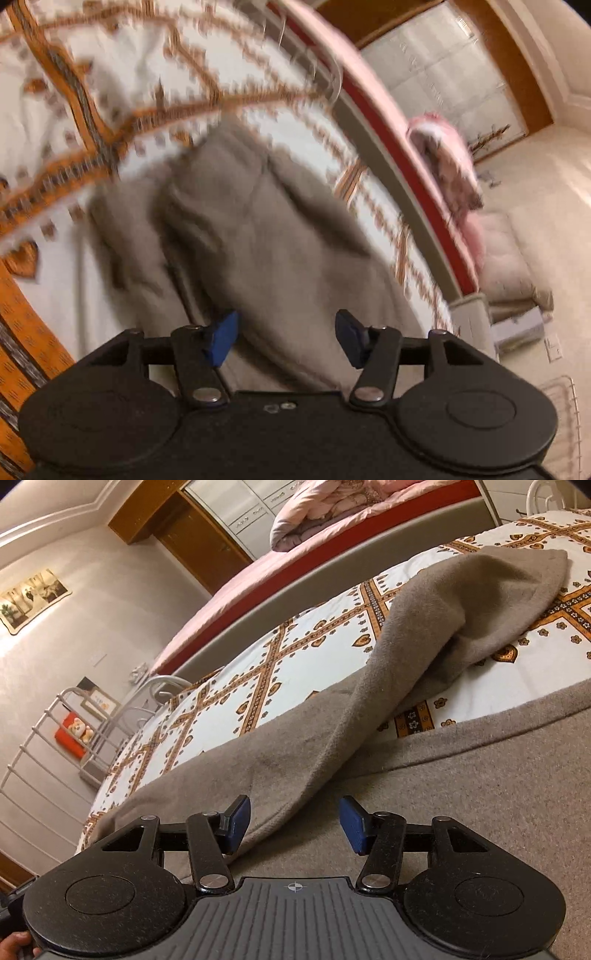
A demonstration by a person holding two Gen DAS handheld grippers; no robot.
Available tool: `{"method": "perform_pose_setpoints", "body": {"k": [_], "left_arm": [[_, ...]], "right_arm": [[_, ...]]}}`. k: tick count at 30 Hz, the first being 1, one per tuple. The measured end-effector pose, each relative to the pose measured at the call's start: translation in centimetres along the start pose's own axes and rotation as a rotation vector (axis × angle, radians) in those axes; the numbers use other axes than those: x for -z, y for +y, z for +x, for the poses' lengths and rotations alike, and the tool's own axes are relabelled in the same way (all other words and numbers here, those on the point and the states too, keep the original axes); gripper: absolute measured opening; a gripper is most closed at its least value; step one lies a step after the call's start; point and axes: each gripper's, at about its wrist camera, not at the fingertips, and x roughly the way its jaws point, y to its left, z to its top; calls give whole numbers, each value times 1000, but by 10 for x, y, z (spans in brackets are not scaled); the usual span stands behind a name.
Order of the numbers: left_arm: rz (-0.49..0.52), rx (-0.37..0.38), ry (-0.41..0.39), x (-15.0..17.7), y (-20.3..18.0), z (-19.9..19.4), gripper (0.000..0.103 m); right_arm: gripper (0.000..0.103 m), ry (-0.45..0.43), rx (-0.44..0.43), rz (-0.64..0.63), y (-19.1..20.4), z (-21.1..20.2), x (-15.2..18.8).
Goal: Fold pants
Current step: 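Lift the waistband with both grippers and fold it over toward the leg cuffs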
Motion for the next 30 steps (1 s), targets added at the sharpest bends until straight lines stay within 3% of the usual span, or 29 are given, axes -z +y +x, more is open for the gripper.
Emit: {"method": "perform_pose_setpoints", "body": {"k": [2, 5, 9, 12, 15, 20, 21, 22, 23, 25, 27, 30], "left_arm": [[-12, -31, 13, 1, 0, 12, 46], [-21, -74, -36, -6, 1, 18, 42], [-99, -76, -90, -8, 13, 11, 41], [-107, -40, -125, -26, 20, 20, 41], [-185, 29, -147, -36, 32, 24, 41], [-181, 31, -151, -33, 26, 14, 43], [-160, 5, -140, -35, 26, 17, 43], [-163, 2, -133, -38, 28, 21, 39], [-175, 12, -135, -36, 31, 20, 37], [-164, 9, -131, -36, 31, 16, 20], [-178, 44, -129, -32, 32, 7, 8], [-192, 84, -129, -27, 32, -3, 4]], "right_arm": [[54, -2, -5, 7, -1, 1, 0], [54, 0, -8, 13, -1, 3, -1], [54, 3, -9, 20, -3, 7, -4], [54, 14, -7, 58, -10, 16, -8], [54, 4, -11, 138, -19, 26, -16], [53, -15, 1, 247, -29, 38, -33], [49, -16, 9, 245, -28, 40, -35], [37, -16, 16, 237, -28, 41, -38], [12, -7, 25, 222, -27, 43, -40], [12, -17, 28, 195, -24, 39, -41], [12, -38, 24, 154, -20, 31, -39], [12, -48, 27, 100, -13, 23, -35]]}}
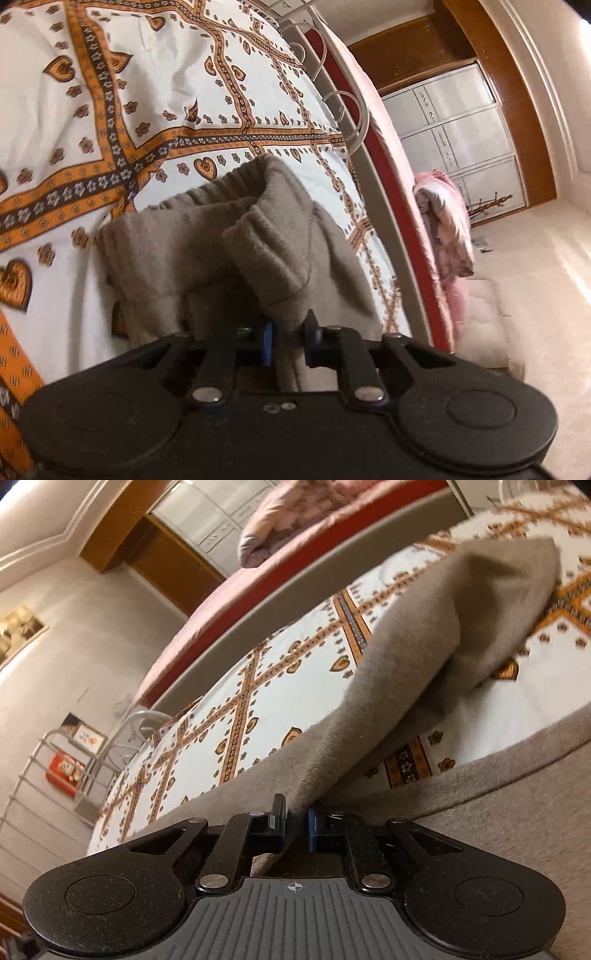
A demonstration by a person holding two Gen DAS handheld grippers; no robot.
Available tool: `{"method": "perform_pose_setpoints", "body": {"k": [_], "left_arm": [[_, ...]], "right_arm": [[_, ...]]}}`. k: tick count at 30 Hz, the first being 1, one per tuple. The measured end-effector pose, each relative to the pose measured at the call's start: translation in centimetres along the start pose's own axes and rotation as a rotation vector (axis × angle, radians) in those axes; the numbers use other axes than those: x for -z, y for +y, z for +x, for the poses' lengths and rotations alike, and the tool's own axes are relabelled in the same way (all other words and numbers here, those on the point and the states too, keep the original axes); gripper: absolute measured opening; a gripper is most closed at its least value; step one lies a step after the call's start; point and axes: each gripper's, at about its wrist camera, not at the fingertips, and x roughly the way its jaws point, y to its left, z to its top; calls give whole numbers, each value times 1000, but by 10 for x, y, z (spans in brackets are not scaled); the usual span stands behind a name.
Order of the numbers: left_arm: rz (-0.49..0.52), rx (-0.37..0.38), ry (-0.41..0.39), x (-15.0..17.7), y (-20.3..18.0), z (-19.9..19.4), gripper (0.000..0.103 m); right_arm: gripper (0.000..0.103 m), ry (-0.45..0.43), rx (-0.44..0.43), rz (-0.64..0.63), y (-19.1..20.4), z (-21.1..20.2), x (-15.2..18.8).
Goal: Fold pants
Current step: 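Lift the waistband with both grippers and fold it over toward the leg cuffs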
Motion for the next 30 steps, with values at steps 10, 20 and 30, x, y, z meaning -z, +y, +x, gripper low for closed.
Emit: {"method": "perform_pose_setpoints", "body": {"k": [10, 20, 30], "left_arm": [[147, 11, -57, -10, -1, -46, 2], [160, -116, 42, -16, 22, -26, 6], [230, -27, -69, -19, 9, -49, 4]], "right_arm": [[7, -35, -128, -134, 27, -74, 22], [14, 131, -9, -142, 4, -46, 78], [9, 57, -101, -61, 0, -65, 53]]}}
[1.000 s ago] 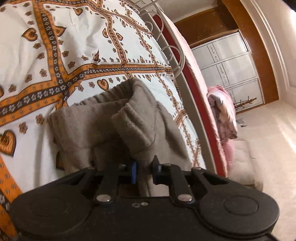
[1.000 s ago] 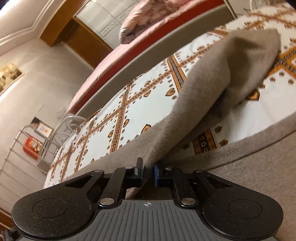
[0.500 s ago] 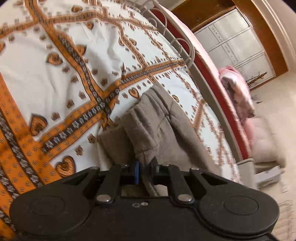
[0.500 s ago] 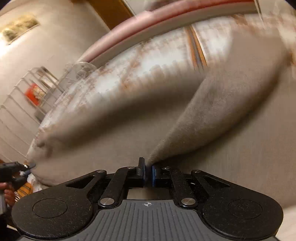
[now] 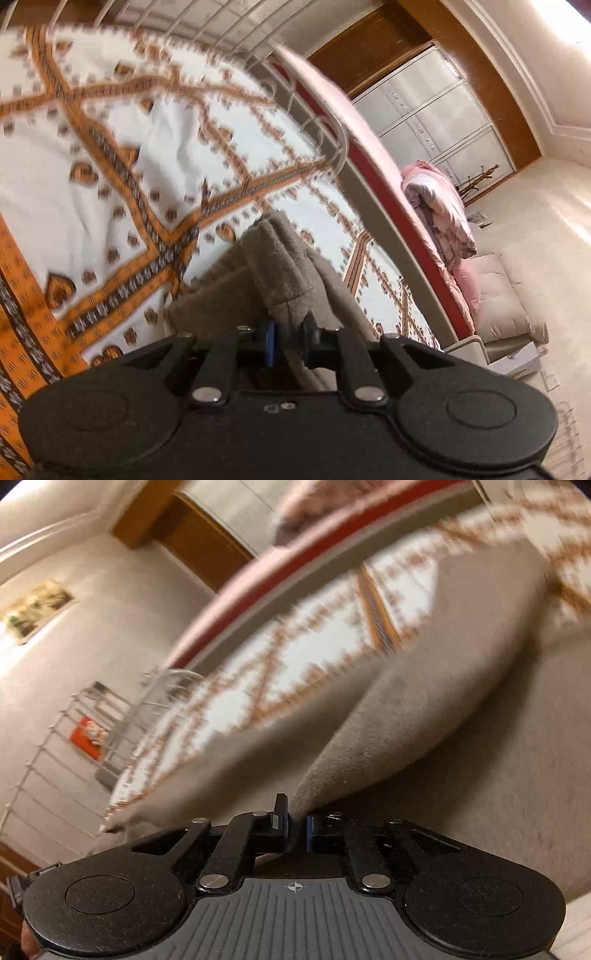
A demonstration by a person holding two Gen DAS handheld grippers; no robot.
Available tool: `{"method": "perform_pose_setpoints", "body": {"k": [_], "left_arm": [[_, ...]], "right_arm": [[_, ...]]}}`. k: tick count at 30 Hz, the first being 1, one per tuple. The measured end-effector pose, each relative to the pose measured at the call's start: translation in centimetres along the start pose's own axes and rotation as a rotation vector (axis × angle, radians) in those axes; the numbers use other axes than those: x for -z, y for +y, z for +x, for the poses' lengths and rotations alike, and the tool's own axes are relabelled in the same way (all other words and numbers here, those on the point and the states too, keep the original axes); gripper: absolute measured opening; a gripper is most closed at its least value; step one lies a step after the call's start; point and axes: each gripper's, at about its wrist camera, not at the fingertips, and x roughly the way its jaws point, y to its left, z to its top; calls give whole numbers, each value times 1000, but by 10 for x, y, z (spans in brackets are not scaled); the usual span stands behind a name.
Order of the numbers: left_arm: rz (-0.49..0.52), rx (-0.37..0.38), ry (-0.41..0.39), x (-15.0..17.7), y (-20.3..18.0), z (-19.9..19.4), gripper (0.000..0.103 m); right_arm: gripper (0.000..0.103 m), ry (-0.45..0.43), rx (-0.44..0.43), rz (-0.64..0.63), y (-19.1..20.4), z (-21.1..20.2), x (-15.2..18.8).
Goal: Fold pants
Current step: 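Lift the waistband with both grippers and fold it over toward the leg cuffs, then lower the waistband onto the legs and open both grippers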
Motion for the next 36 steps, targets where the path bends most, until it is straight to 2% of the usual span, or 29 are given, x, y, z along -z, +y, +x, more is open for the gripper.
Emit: {"method": "perform_pose_setpoints", "body": {"k": [2, 4, 5, 7, 10, 12, 14, 15, 16, 17, 18, 20, 22, 24, 27, 29, 31, 32, 36], "left_arm": [[13, -57, 64, 3, 5, 8, 4], [21, -115, 162, 8, 13, 24, 2], [18, -112, 159, 7, 14, 24, 2], [28, -108, 136, 7, 9, 19, 2], [73, -96, 93, 6, 0, 11, 2], [122, -149, 125, 10, -3, 16, 2], [124, -162, 140, 10, -3, 19, 5], [126, -158, 125, 10, -4, 16, 7], [121, -157, 115, 11, -6, 12, 14], [126, -177, 101, 12, -9, 8, 19], [155, -231, 75, 13, -15, 1, 21], [184, -266, 19, 15, -25, -14, 26], [244, -279, -47, 21, -40, -27, 30], [323, -255, -65, 26, -58, -26, 32], [442, -269, -15, 35, -84, 2, 41], [484, -286, 32, 42, -90, 22, 45], [486, -304, 107, 46, -90, 45, 54], [493, -309, 127, 48, -90, 50, 55], [536, -307, 142, 55, -91, 58, 65]], "right_arm": [[9, 8, -8, -11, 0, -5, 2], [9, 108, 85, -43, -9, 13, 12], [9, 144, 98, -21, -16, 21, 18], [9, 108, 68, 12, -19, 17, 19], [9, 82, 64, -39, -8, 9, 17], [9, 79, 59, -50, -7, 7, 18], [8, 146, 96, -29, -16, 19, 25], [9, 138, 79, -2, -20, 17, 25], [9, 132, 70, 16, -21, 15, 21], [15, 126, 81, 25, -19, 10, 17], [26, 107, 97, 21, -16, 1, 16], [38, 55, 131, -18, -10, -18, 10], [39, -4, 165, -61, -6, -38, 5], [39, -53, 201, -105, 0, -47, -9], [39, -65, 283, -168, 7, -35, -32], [39, -46, 349, -215, 9, -19, -45], [39, 11, 402, -233, 10, 7, -60], [39, 34, 432, -250, 11, 20, -64], [39, 134, 547, -378, 5, 52, -65]]}}
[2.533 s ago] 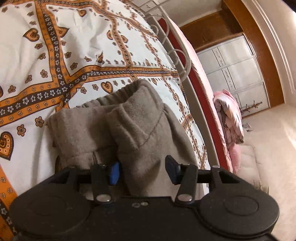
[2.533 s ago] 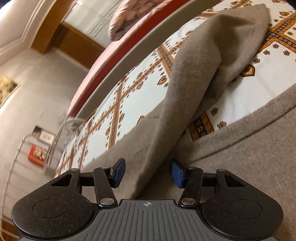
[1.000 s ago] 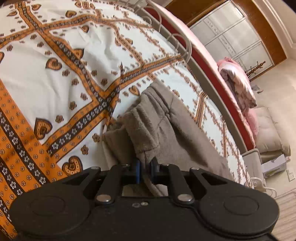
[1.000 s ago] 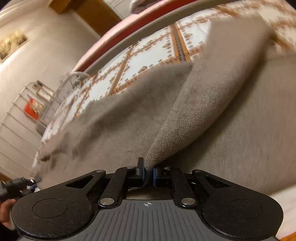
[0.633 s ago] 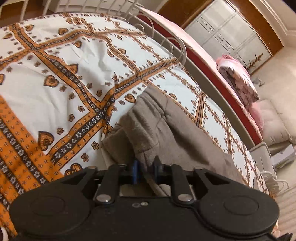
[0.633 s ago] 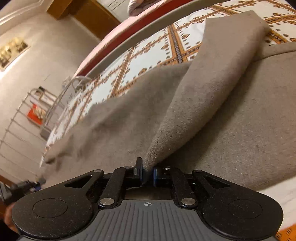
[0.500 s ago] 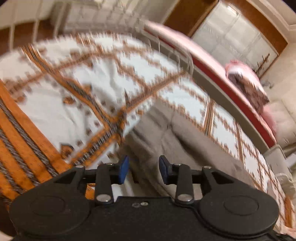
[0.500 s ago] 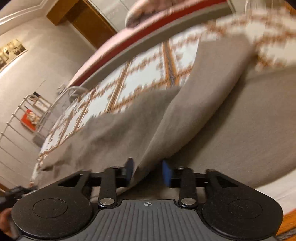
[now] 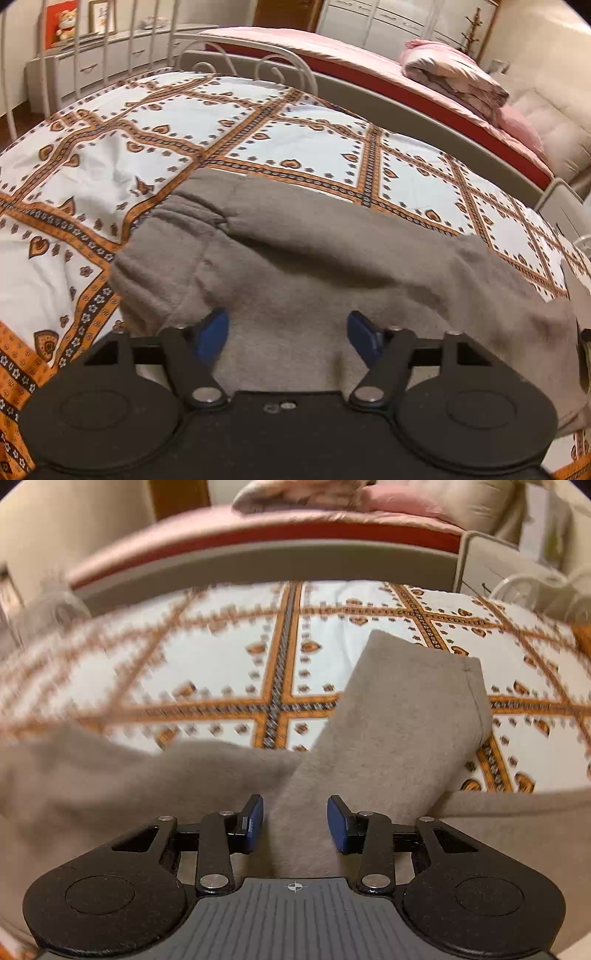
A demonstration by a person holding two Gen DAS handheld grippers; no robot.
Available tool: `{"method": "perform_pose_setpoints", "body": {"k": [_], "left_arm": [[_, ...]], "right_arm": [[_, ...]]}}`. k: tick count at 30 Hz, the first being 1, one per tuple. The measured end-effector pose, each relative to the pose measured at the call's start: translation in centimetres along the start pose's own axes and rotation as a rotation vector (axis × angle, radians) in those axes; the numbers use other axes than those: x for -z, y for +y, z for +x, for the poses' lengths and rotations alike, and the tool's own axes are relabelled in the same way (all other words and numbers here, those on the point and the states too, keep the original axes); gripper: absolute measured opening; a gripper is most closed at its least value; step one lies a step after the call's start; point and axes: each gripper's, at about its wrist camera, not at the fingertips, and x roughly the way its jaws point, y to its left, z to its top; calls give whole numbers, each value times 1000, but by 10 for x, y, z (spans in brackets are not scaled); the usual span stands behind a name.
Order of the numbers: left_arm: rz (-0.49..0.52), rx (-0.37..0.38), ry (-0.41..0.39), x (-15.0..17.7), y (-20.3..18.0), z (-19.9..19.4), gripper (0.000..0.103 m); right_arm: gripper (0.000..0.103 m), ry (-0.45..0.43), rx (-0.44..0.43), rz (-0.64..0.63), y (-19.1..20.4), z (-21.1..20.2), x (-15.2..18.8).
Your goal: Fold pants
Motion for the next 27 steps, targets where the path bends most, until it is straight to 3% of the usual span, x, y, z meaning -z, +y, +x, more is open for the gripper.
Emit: {"method": "perform_pose_setpoints", "body": {"k": [1, 2, 3, 9, 13, 16, 17, 19, 20, 21, 24, 25, 26, 27], "left_arm": [[17, -1, 1, 1, 0, 1, 65], [27, 3, 2, 3, 2, 0, 65], [28, 11, 2, 4, 3, 0, 65], [-29, 71, 0, 3, 16, -7, 65], [-59, 100, 3, 2, 24, -9, 65], [-105, 122, -1, 2, 30, -10, 64], [-121, 127, -2, 1, 31, -9, 64], [-145, 132, -1, 1, 33, -7, 65], [-148, 130, 0, 0, 33, -6, 65], [-145, 127, 2, 0, 32, -5, 65], [-123, 116, 0, 1, 29, -4, 66], [-113, 115, -1, 1, 28, -4, 66], [-108, 116, -1, 1, 28, -4, 66], [-105, 119, -2, 2, 28, -4, 66]], "right_arm": [[39, 15, 6, -30, -3, 6, 5], [30, 30, 13, -68, -3, 6, 9], [2, 35, 0, -83, -7, 9, 14], [2, 20, -3, -96, -35, -45, 62], [2, 174, -29, 20, -71, -59, 105], [3, 31, -95, 83, -86, -86, 97], [9, -43, -81, 67, -83, -97, 88], [40, -122, -64, -7, -70, -100, 73], [61, -139, -50, -60, -60, -95, 63], [66, -151, -39, -92, -52, -88, 57], [66, -99, -4, -217, -26, -52, 39], [63, -77, 35, -253, -23, -39, 39], [44, -66, 92, -296, -18, -28, 36], [3, -44, 126, -318, -18, -21, 36]]}}
